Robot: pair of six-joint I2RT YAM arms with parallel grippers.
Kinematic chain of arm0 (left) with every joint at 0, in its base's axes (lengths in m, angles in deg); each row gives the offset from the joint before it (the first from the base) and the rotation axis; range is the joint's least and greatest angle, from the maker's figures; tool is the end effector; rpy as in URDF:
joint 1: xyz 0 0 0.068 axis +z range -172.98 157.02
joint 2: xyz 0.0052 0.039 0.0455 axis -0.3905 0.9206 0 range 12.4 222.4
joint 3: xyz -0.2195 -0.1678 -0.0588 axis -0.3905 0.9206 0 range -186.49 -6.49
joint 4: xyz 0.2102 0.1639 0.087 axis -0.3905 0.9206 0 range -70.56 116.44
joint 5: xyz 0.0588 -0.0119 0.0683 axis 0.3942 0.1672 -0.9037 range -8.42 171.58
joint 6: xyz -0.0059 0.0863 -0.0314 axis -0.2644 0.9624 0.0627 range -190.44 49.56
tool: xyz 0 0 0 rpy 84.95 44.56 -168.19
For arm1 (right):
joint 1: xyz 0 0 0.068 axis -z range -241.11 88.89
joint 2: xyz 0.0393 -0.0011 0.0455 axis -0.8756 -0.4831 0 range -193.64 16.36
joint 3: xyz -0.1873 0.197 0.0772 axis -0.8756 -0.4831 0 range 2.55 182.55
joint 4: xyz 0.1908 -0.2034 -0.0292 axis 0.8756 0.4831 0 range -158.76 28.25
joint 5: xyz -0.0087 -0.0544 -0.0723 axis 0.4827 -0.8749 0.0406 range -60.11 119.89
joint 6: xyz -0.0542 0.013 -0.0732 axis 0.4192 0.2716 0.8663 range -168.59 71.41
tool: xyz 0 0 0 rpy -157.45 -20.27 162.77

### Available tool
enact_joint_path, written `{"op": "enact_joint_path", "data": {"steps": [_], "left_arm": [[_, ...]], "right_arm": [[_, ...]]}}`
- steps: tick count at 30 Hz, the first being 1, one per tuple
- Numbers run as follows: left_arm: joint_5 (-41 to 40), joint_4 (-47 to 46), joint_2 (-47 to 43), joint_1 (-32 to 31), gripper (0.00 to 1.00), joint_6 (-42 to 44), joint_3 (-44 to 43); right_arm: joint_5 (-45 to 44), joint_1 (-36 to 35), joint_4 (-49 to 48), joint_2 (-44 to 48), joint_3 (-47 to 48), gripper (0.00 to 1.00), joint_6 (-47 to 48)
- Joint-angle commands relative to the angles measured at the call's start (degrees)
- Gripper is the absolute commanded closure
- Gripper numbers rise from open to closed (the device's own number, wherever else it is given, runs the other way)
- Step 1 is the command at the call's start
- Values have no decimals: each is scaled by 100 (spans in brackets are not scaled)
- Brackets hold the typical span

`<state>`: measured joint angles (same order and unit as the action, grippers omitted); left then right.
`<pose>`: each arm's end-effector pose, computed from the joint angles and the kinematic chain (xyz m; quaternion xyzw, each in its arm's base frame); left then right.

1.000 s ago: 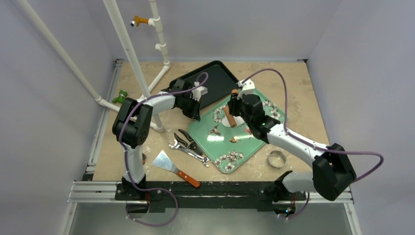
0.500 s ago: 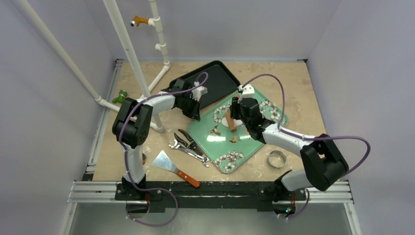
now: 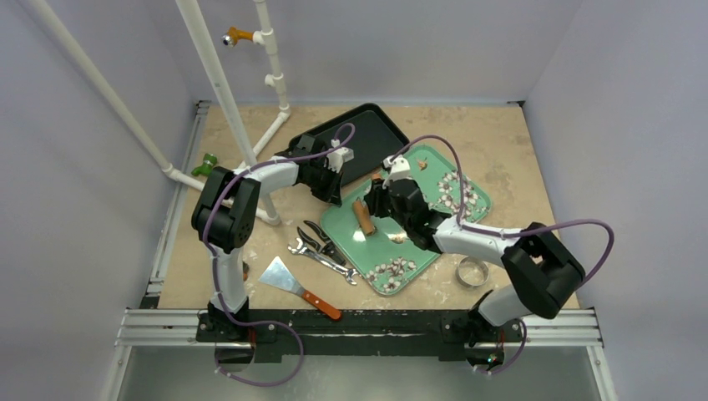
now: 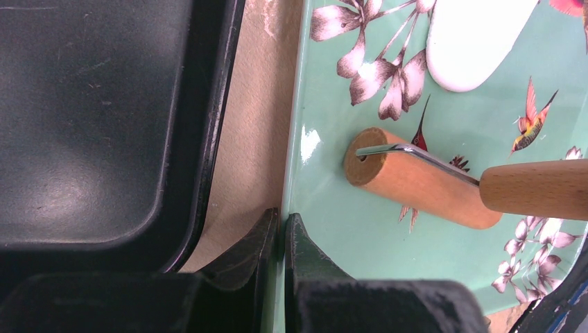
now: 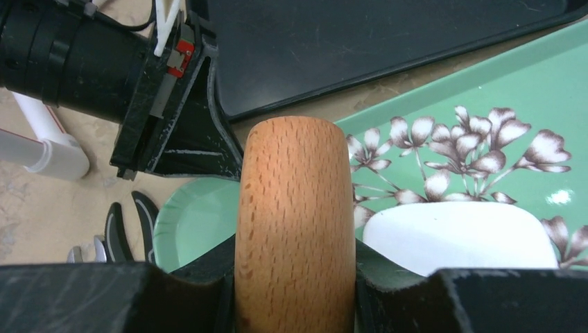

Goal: Roll out the dumpling wrappers from the dough

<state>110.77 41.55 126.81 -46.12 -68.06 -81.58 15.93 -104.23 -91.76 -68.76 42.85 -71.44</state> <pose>0.3946 -0.2124 0.1131 0.2677 0.9009 -0.2833 0.1909 0.2838 0.2384 0.1849 -0.0776 0.8212 0.2186 0.5214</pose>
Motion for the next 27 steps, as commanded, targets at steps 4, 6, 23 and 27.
{"op": "enact_joint_path", "data": {"steps": [4,6,23,27], "left_arm": [[-168,-142,27,116,100,-61,-21],[-162,-137,26,116,100,-61,-23],[-159,-143,28,116,100,-53,-16],[-160,-150,23,121,100,-54,-14]], "right_arm": [[47,381,1004,722,677,100,560],[-161,767,1191,808,749,100,588],[-766,1035,955,15,-8,100,271],[-850,204,943,-333,75,100,180]]}}
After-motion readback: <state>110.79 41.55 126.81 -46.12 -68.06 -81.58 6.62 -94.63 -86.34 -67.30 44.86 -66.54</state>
